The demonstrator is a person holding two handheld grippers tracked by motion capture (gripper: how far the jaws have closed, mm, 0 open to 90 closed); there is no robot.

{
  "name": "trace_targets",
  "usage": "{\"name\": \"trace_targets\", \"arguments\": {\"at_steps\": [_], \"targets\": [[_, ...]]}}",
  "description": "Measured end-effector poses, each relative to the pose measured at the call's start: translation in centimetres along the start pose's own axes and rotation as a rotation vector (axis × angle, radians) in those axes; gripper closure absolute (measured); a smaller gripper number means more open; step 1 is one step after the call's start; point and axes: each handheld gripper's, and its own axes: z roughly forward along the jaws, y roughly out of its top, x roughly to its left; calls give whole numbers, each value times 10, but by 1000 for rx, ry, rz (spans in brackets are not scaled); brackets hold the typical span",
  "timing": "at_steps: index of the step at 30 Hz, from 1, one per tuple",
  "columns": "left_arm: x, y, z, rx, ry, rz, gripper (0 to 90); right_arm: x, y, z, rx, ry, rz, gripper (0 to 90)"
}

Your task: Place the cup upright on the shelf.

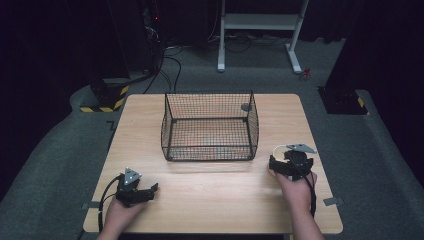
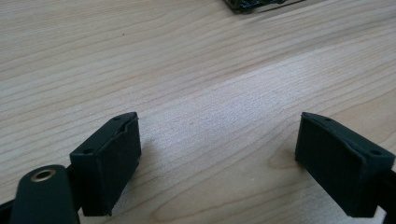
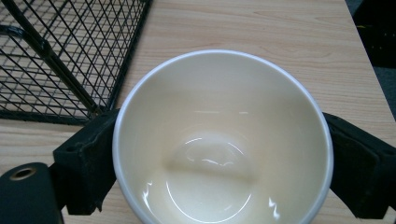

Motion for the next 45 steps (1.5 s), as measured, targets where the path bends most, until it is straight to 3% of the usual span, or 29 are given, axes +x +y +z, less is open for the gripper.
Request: {"name": "trace_targets", "arguments": {"at_steps": [5,8,11,12,14,16,19,20,21,22,24,26,27,28,29,30,31,32,35,38,39,40,41,42,43,45], "targets": [[0,0,0,0,1,2,147,-1,1,-2,17,13,-12,101],[0,0,0,1,0,3,147,-2,-1,-9,-1,33,-5,101],[0,0,0,0,1,3,147,1,2,-25,-56,58,-10,101],[0,0,0,0,0,1,146,6,9,-40,-95,79,-22,101],[0,0,0,1,0,1,146,8,15,-47,-119,89,-37,101],[0,0,0,0,0,1,146,20,32,-68,-174,133,-56,100],[0,0,0,0,0,1,147,31,44,-78,-209,154,-74,100],[0,0,0,0,0,1,147,42,55,-85,-227,174,-94,101],[0,0,0,0,0,1,147,42,55,-85,-227,174,-94,101],[0,0,0,0,0,1,146,54,66,-89,-239,198,-115,100],[0,0,0,0,0,1,147,61,72,-90,-243,205,-128,101],[0,0,0,1,0,1,146,81,86,-91,-252,232,-160,101],[0,0,0,1,-1,1,146,81,86,-91,-252,232,-160,101],[0,0,0,1,-1,2,147,94,96,-89,-256,247,-185,101],[0,0,0,1,-2,2,147,94,96,-89,-256,247,-185,101],[0,0,0,1,-2,2,146,108,105,-85,-251,264,-202,100],[0,0,0,1,-2,2,146,108,105,-85,-251,264,-202,100],[0,0,0,1,-2,2,147,121,114,-79,-245,273,-221,100],[0,0,0,1,-2,2,147,132,123,-69,-230,283,-231,100],[0,0,0,2,-1,3,147,154,139,-45,-200,290,-249,100],[0,0,0,2,-1,3,147,154,139,-45,-200,290,-249,100],[0,0,0,1,0,5,147,163,146,-30,-184,291,-264,100],[0,0,0,1,0,5,147,163,146,-30,-184,291,-264,100],[1,0,-1,2,4,15,147,171,153,-15,-157,291,-276,100],[1,0,0,1,1,11,147,171,153,-15,-157,291,-276,100],[1,0,-1,1,-1,10,147,179,159,4,-126,284,-297,100]]}}
